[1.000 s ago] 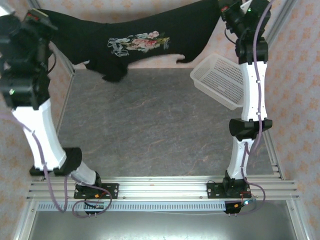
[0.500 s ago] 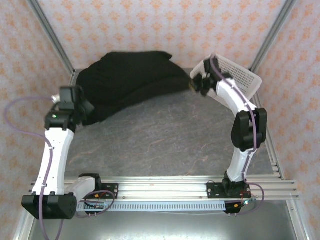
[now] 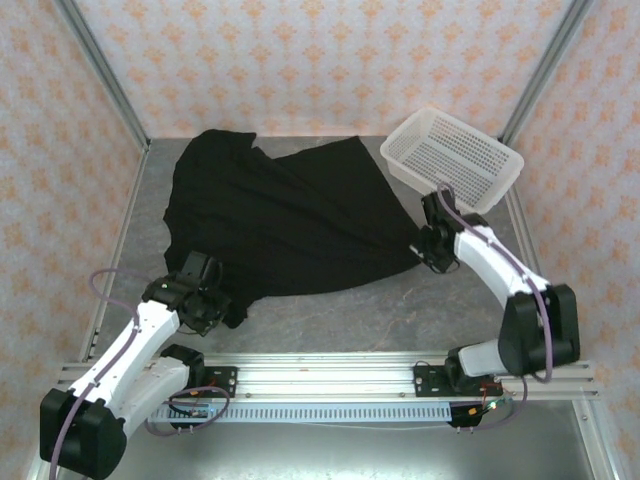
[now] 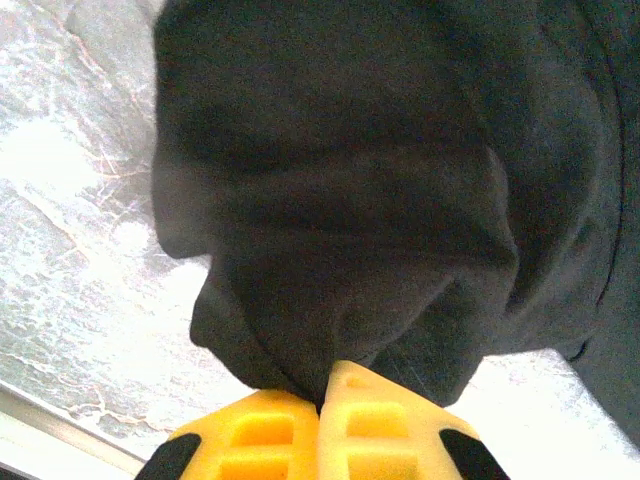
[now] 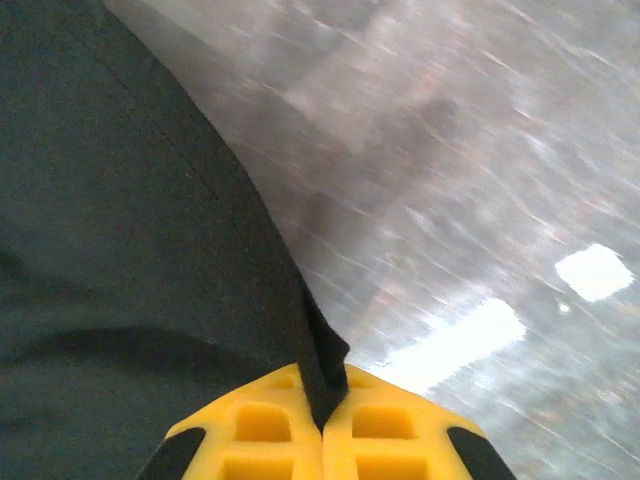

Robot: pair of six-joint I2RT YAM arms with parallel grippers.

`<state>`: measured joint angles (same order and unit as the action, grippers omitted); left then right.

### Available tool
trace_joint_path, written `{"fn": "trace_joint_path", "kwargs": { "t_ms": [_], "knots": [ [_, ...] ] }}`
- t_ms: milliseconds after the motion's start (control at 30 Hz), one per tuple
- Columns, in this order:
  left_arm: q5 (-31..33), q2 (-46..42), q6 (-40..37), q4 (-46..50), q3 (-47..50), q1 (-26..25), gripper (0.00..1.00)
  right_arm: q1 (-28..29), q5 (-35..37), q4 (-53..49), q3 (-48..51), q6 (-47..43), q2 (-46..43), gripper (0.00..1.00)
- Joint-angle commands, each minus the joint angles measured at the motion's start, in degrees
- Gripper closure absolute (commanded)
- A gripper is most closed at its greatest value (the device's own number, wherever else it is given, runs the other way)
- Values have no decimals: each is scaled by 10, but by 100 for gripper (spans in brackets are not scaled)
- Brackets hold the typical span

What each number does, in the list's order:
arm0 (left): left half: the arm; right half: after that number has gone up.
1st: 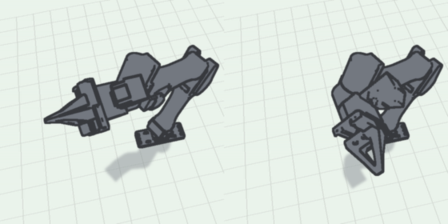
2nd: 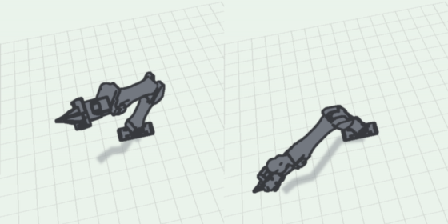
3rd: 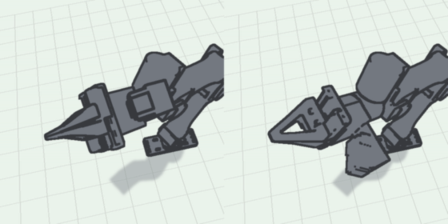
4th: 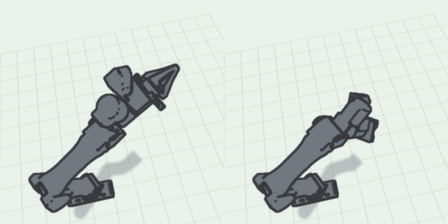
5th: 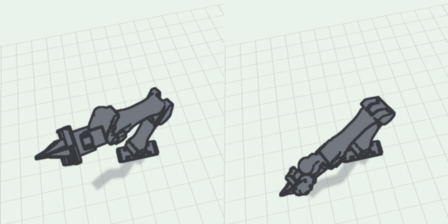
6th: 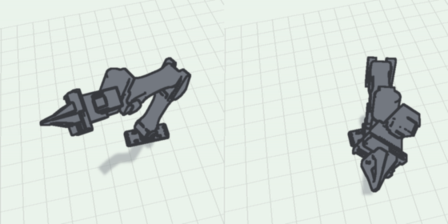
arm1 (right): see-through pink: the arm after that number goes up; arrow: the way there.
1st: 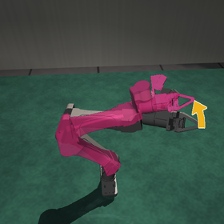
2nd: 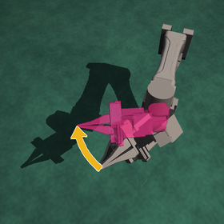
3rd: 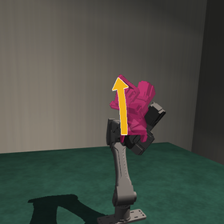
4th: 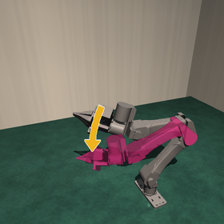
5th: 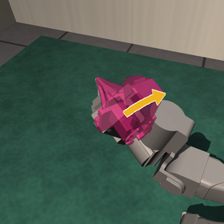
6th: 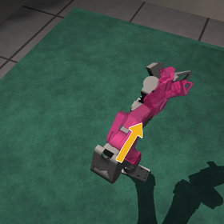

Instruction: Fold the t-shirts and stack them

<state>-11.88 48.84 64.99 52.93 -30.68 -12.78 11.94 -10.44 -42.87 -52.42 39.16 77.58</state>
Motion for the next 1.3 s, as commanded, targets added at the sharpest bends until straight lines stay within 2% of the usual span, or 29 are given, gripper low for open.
{"fn": "trace_joint_path", "kwargs": {
  "t_ms": [0,133,233,367,533,633,767,1000,1133,1267],
  "knots": [
    [4,-4,36,14,-2,-4,100,0,21,-57,56,31,-41,100],
    [31,0,45,46,-25,-5,100,38,25,-95,96,93,-94,100],
    [56,3,54,70,-39,-4,100,55,20,-88,123,115,-128,100],
    [92,-19,82,135,-61,-4,100,55,17,-79,123,95,-101,100],
    [123,-111,164,267,-88,-5,100,56,23,-71,100,64,-64,100],
    [120,-156,206,312,-95,-5,100,56,29,-91,92,60,-63,100],
    [82,-155,203,317,-94,-7,100,62,9,-121,93,59,-82,100],
    [90,-88,186,338,-152,-42,100,100,-10,-195,85,46,-95,100],
    [152,-46,180,291,-172,-90,100,100,23,-198,64,43,-95,100],
    [224,3,128,205,-218,-100,100,101,7,-158,47,59,-62,100]
  ]
}}
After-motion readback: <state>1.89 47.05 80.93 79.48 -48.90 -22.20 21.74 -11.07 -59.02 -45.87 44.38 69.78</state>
